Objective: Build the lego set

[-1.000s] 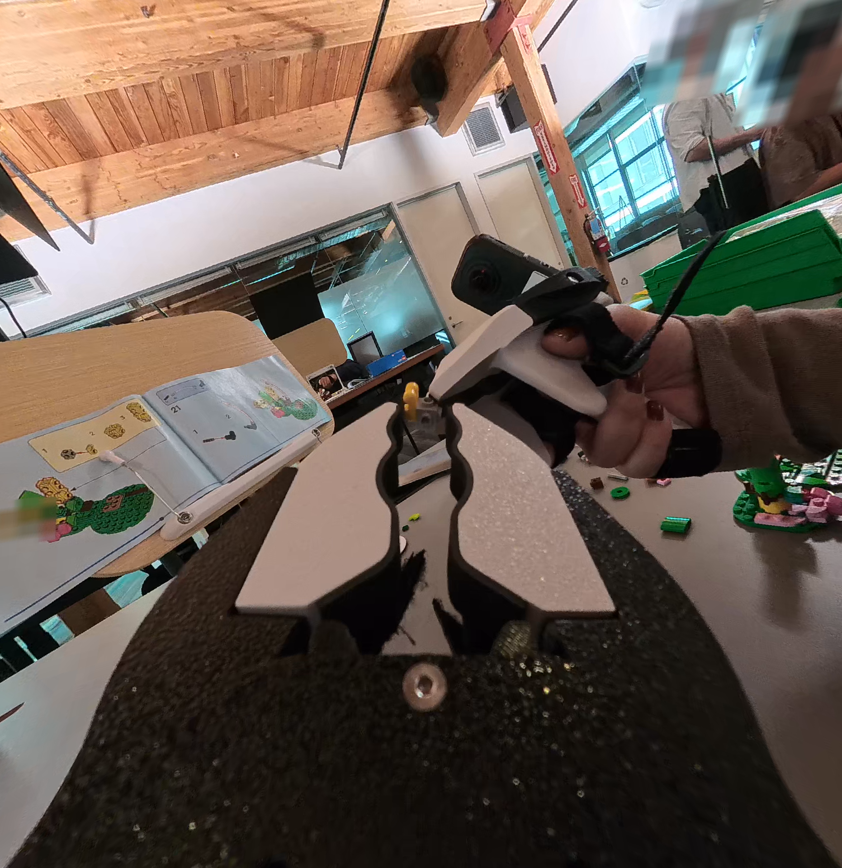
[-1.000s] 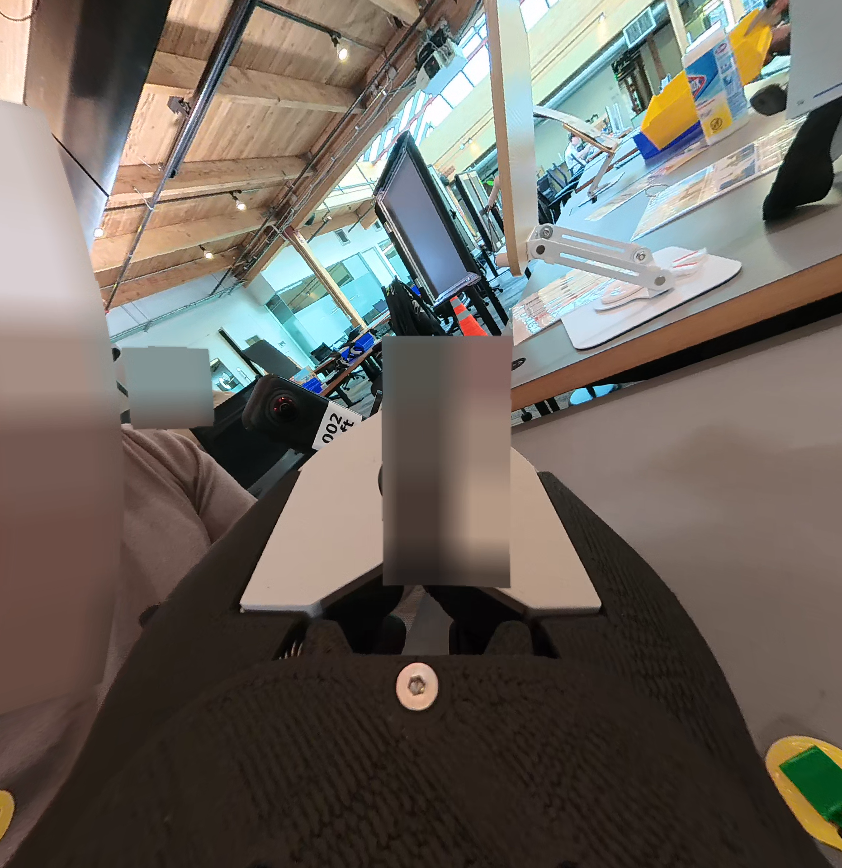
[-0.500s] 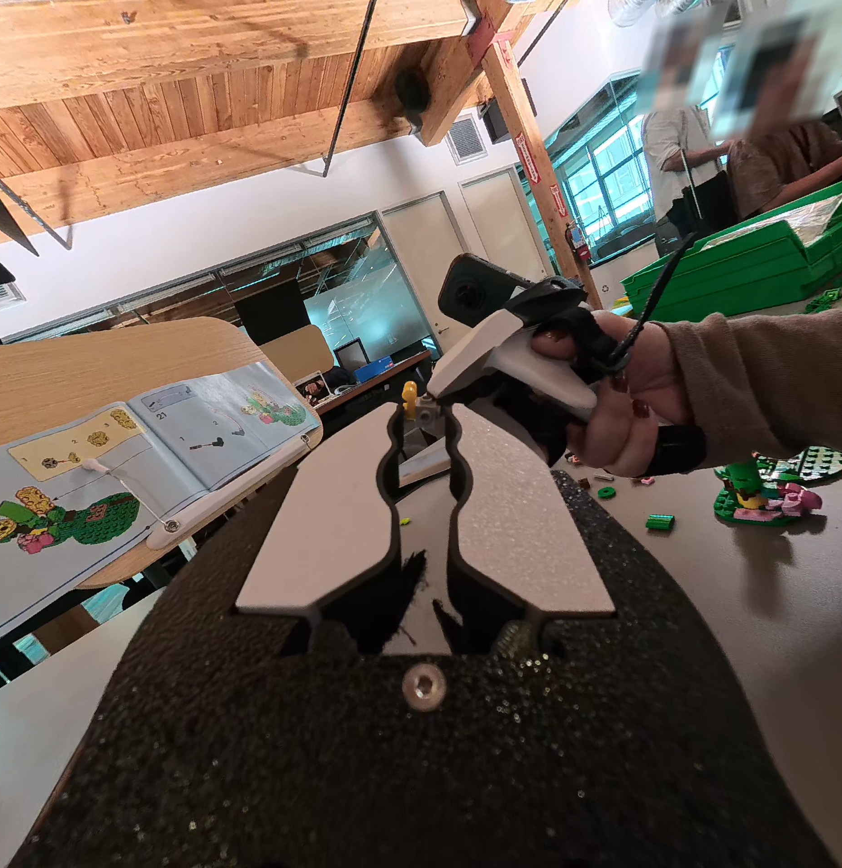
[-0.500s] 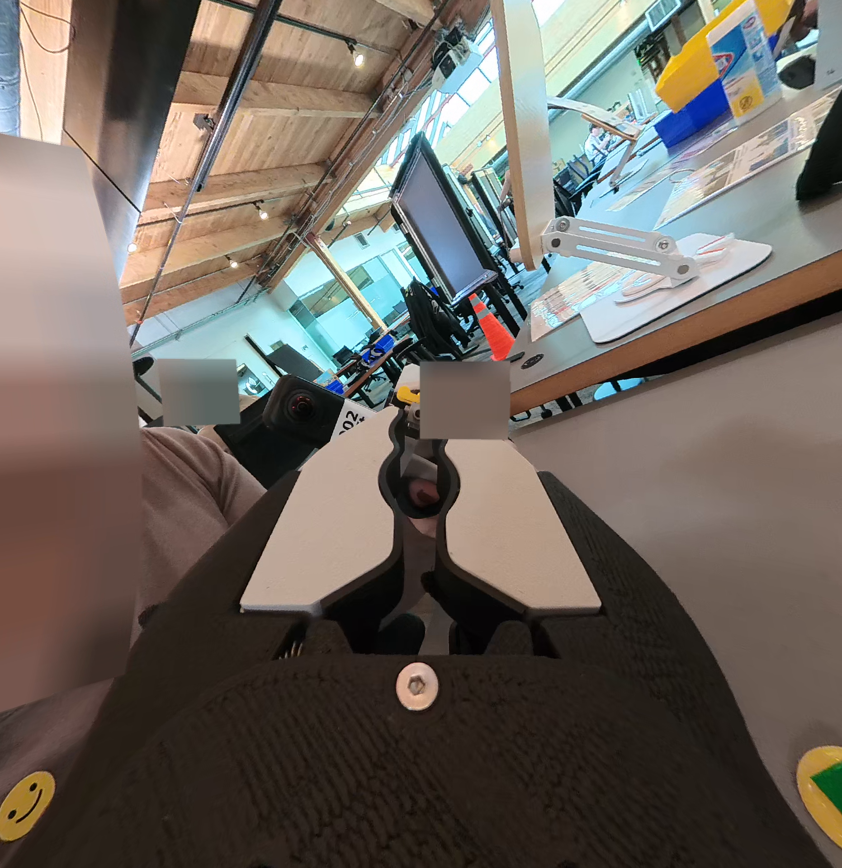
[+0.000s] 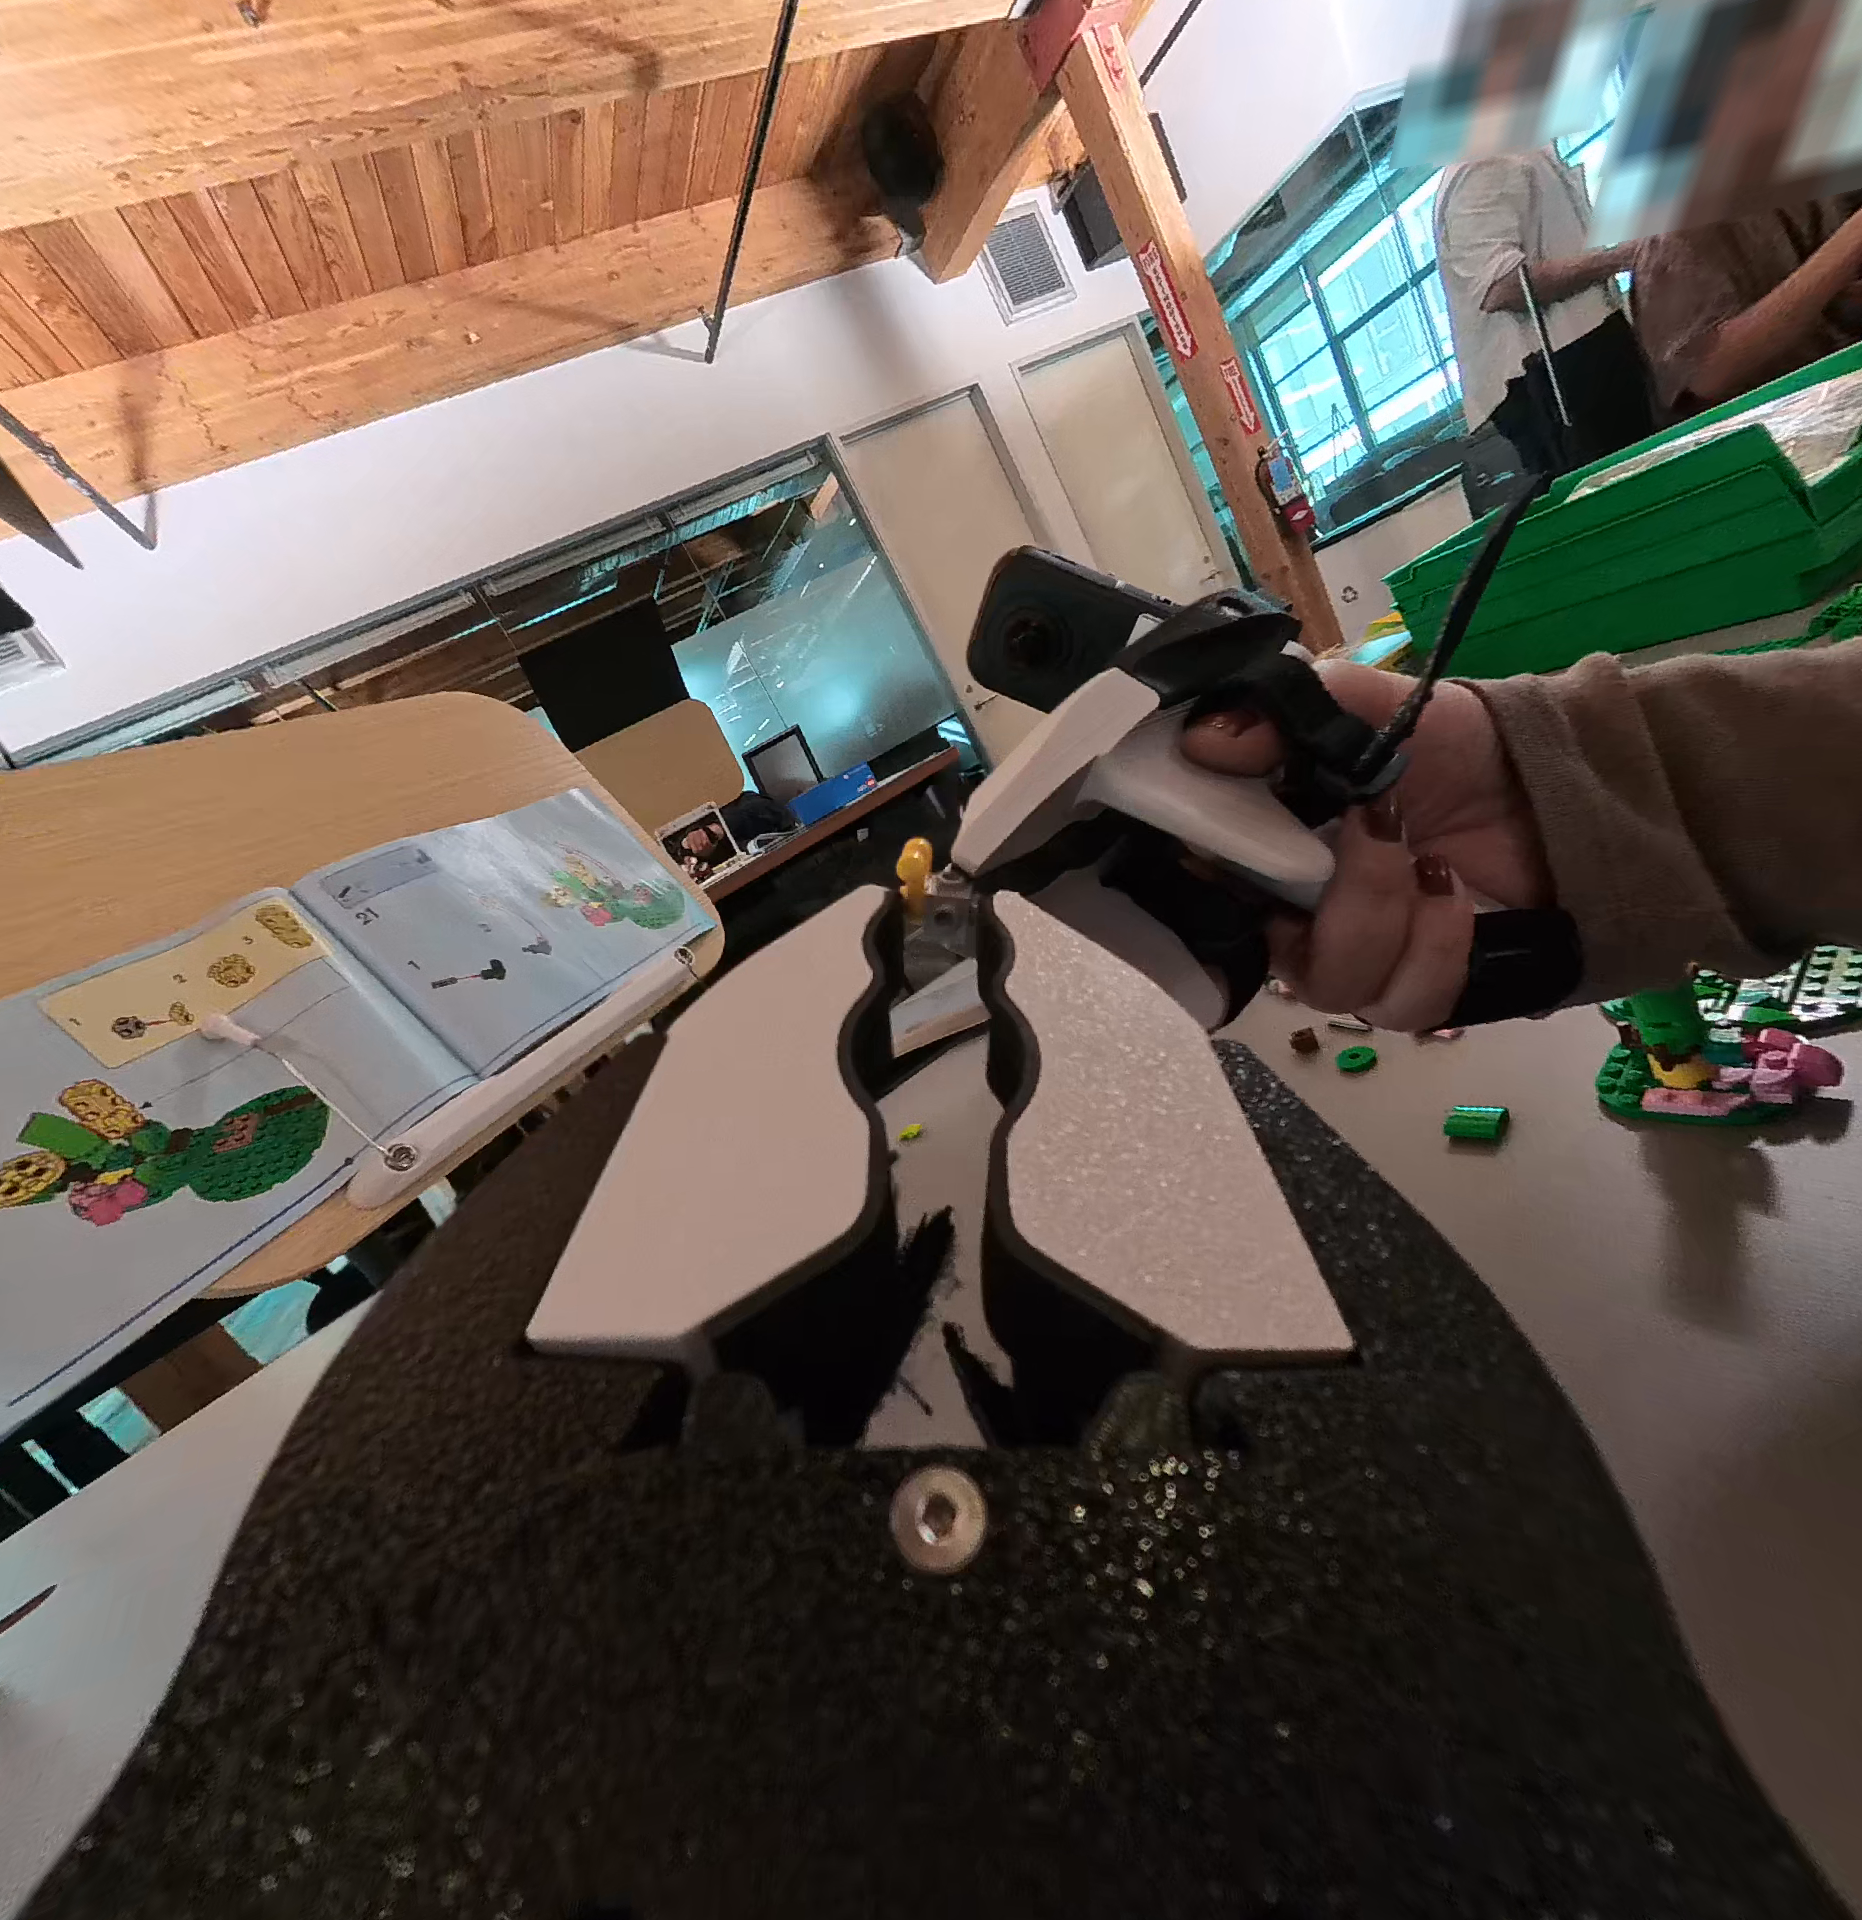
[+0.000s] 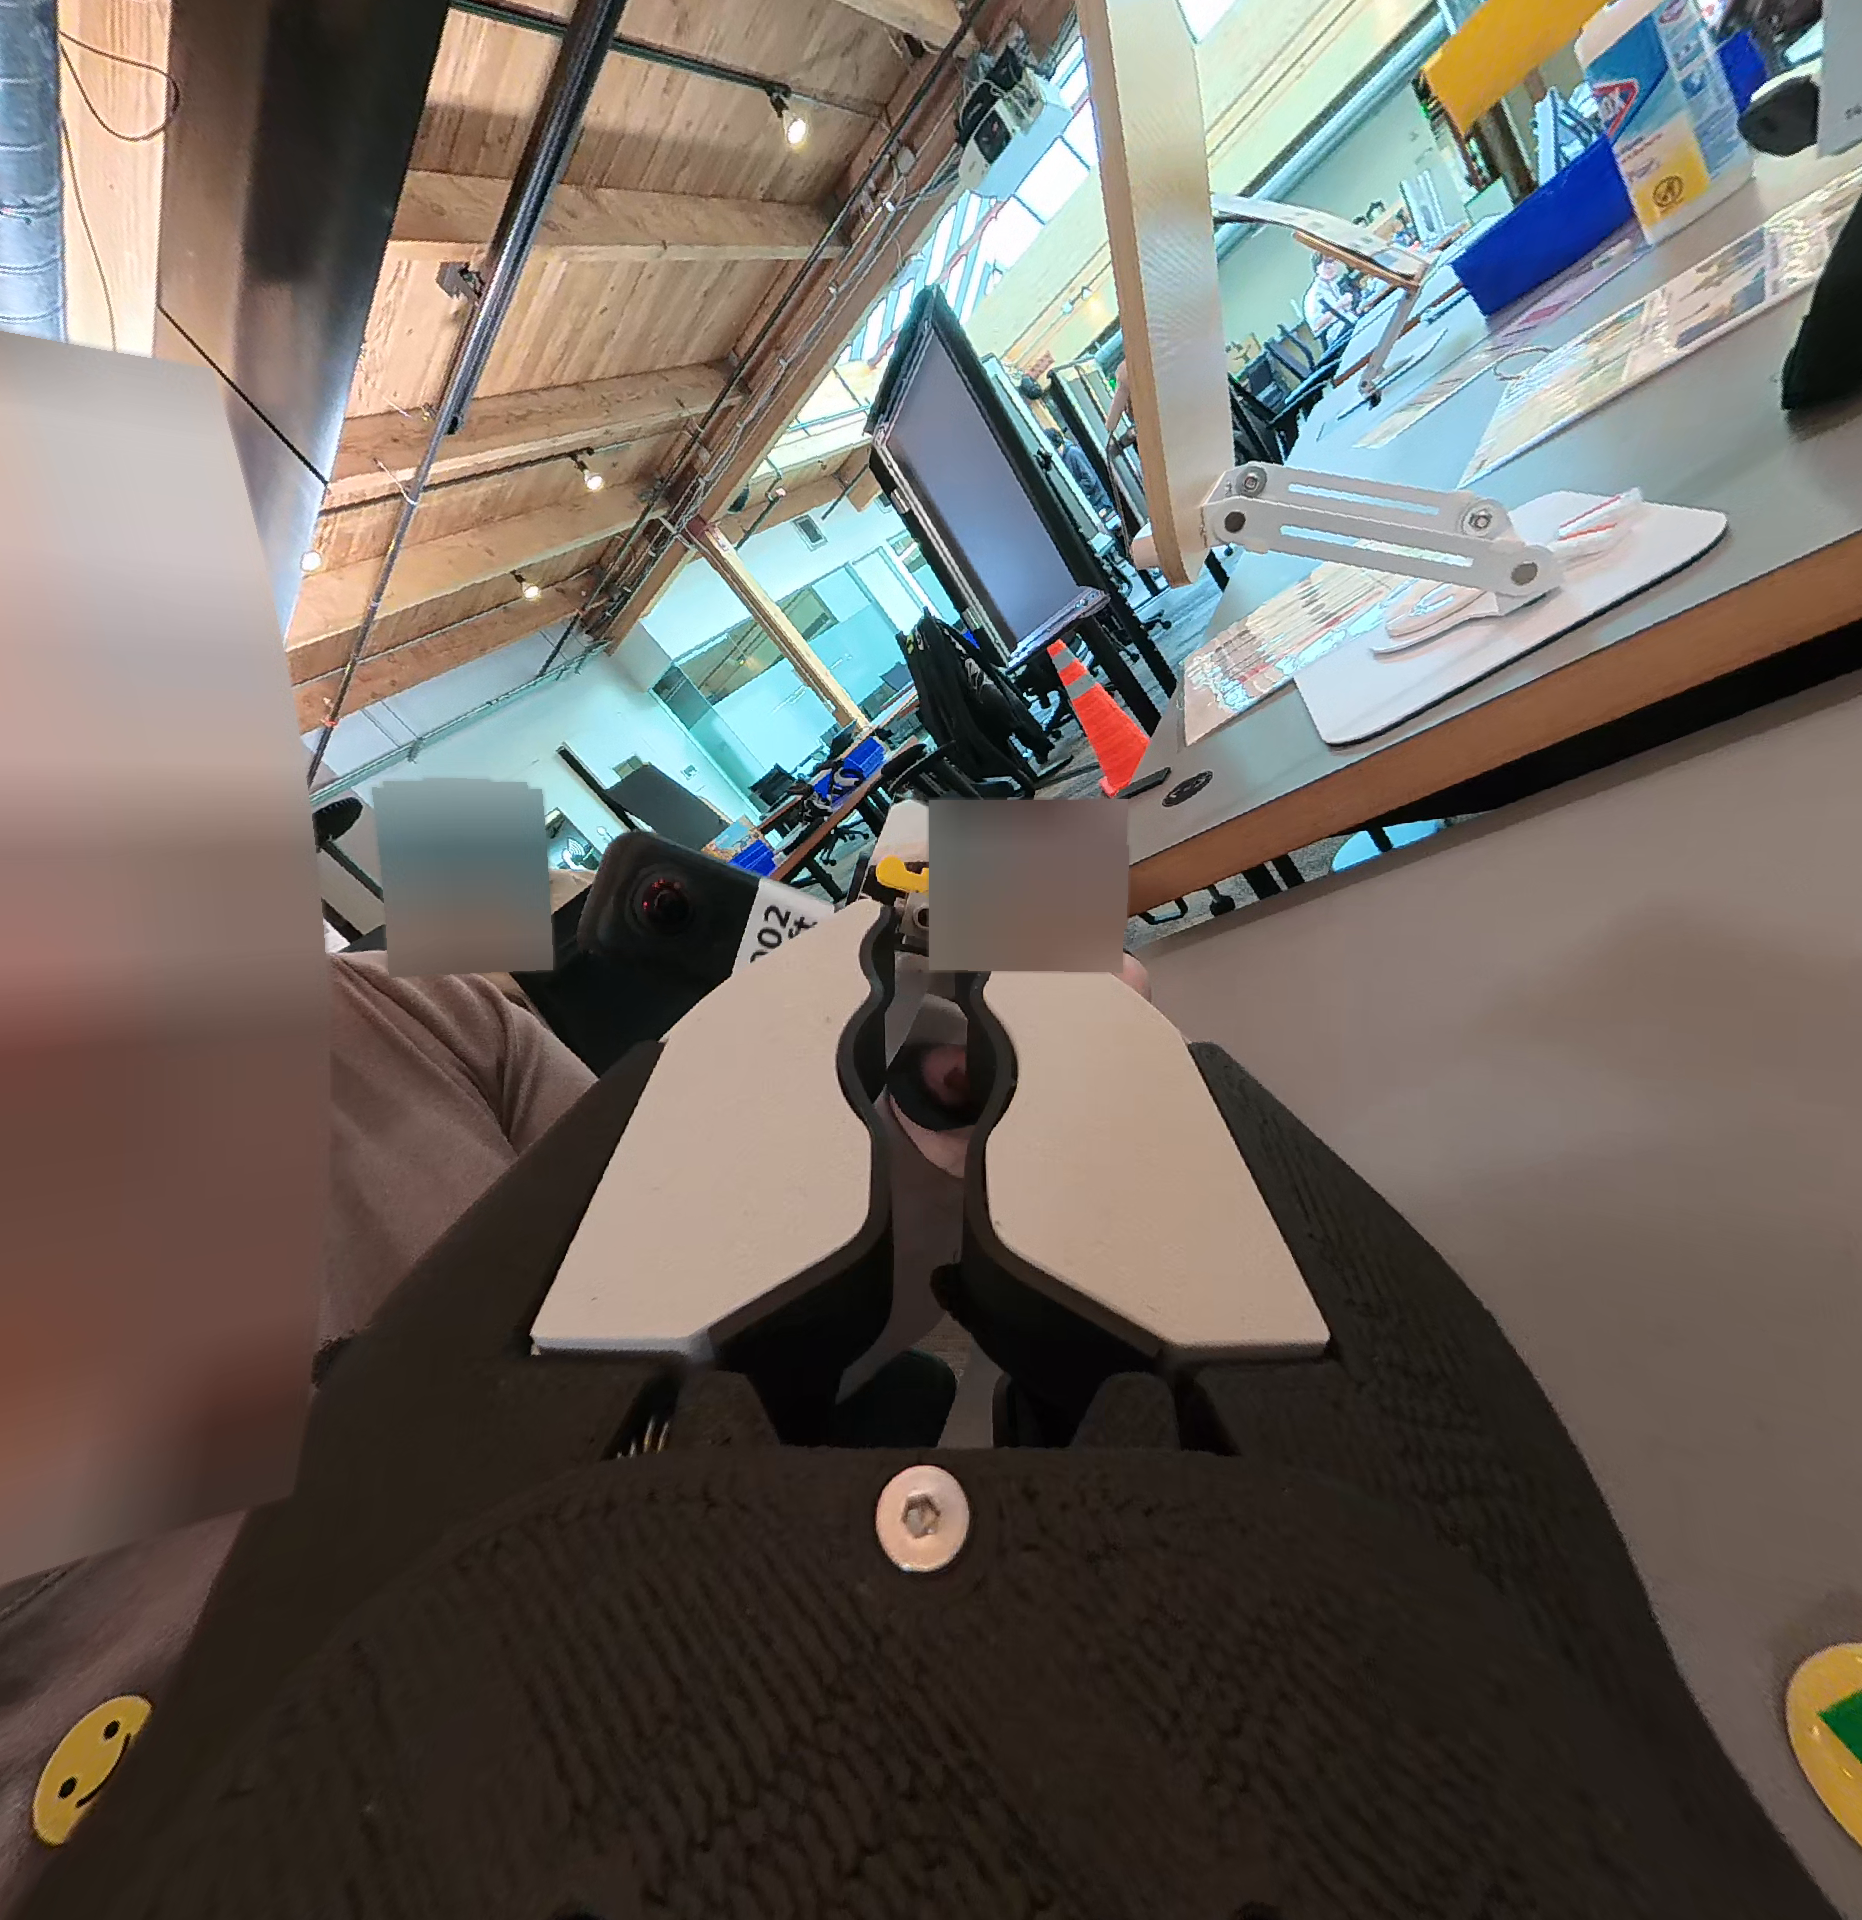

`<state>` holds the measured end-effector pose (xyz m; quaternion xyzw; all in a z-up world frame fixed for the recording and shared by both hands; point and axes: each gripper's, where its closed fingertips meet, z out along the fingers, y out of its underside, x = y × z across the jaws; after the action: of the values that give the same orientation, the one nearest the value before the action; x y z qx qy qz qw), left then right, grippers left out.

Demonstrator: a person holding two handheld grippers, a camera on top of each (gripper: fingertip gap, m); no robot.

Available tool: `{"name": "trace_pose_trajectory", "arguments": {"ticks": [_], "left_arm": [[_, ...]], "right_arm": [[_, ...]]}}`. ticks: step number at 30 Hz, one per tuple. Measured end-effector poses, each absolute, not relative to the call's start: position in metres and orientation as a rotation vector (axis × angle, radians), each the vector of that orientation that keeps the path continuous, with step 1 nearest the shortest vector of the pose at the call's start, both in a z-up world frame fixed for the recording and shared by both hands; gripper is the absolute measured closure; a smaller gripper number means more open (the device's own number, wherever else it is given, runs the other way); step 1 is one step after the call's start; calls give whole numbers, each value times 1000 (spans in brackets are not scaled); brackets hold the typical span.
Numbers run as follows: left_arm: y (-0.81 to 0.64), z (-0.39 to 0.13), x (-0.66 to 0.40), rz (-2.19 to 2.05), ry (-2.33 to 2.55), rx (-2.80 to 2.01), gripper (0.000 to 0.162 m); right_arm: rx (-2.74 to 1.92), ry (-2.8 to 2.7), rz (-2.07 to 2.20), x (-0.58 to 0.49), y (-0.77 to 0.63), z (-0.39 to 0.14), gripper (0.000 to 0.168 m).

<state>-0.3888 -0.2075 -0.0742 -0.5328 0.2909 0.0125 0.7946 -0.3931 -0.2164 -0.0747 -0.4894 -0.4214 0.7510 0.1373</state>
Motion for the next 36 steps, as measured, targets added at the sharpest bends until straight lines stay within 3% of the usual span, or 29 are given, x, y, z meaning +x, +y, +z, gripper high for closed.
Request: {"name": "trace_pose_trajectory", "arguments": {"ticks": [10,17,23,32,36], "left_arm": [[-217,-66,-437,89,493,-1209,149],[-259,-43,-522,180,189,-1180,149],[-260,-44,-523,198,185,-1177,149],[-256,-47,-518,187,208,-1182,149],[-258,-46,-520,177,194,-1174,149]], "right_arm": [[-1368,-1224,2111,-394,-216,-73,155],[-1549,-1781,1323,-430,-250,-166,151],[-1760,-1950,994,-465,-271,-235,156],[-1769,-2005,803,-484,-283,-260,153],[-1717,-2056,713,-486,-282,-262,160]]}}
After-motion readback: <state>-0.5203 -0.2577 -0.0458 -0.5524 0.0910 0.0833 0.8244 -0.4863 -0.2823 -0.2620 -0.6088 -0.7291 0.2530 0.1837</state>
